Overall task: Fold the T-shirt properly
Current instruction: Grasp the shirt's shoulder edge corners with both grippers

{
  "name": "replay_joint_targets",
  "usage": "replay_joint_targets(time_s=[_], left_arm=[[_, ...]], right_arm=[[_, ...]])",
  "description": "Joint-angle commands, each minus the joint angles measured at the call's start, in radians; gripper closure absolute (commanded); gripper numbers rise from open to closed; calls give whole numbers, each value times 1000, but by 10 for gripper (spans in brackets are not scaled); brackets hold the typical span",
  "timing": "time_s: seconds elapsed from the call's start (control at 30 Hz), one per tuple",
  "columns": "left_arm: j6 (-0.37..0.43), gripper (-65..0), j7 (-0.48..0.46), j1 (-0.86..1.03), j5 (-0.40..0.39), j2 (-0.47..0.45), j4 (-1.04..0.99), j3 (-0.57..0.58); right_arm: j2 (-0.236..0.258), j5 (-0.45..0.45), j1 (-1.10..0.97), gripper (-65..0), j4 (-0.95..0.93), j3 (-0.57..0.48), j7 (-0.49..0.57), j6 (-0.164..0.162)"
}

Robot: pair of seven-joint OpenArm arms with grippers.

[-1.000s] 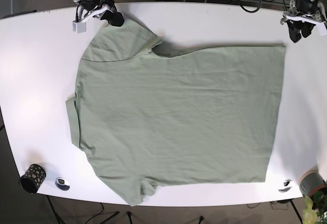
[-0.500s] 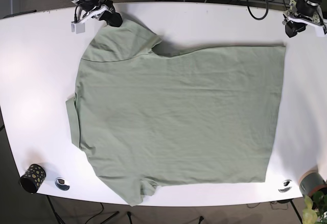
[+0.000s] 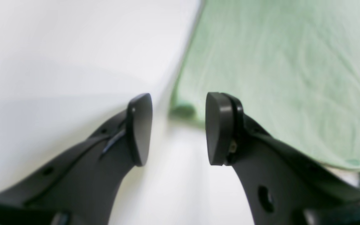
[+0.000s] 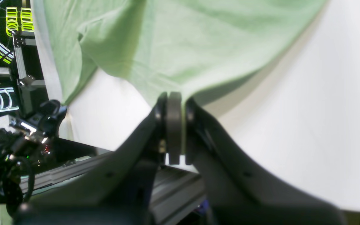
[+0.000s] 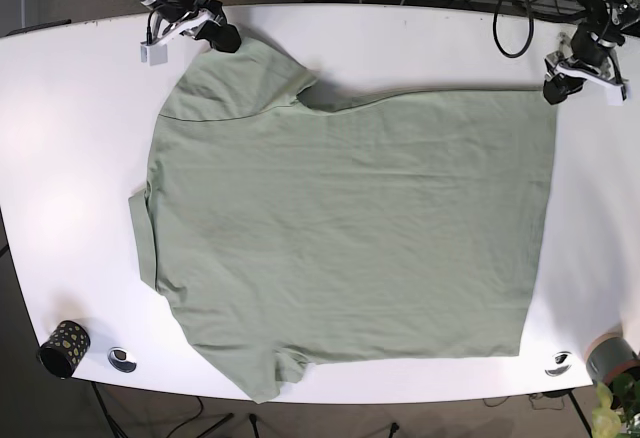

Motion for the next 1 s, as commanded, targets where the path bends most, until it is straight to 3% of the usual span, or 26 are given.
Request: replay_joint_targets(time_s=[0.0, 0.47, 0.53, 0.7, 0.97], left_arm=[[-8, -262, -3, 4, -4, -9, 1, 5], [-1, -254, -4, -22, -4, -11, -53, 60], [-1, -219, -4, -35, -4, -11, -53, 60], [0, 0, -4, -53, -3, -11, -53, 61], [0, -13, -6, -65, -4, -11, -28, 60]], right_arm=[[8, 20, -4, 0, 15, 5, 11, 13], [5, 20, -2, 0, 15, 8, 13, 13], [5, 20, -2, 0, 15, 8, 14, 13], [5, 20, 19, 0, 15, 8, 14, 13], [5, 20, 33, 0, 23, 11, 14, 13]])
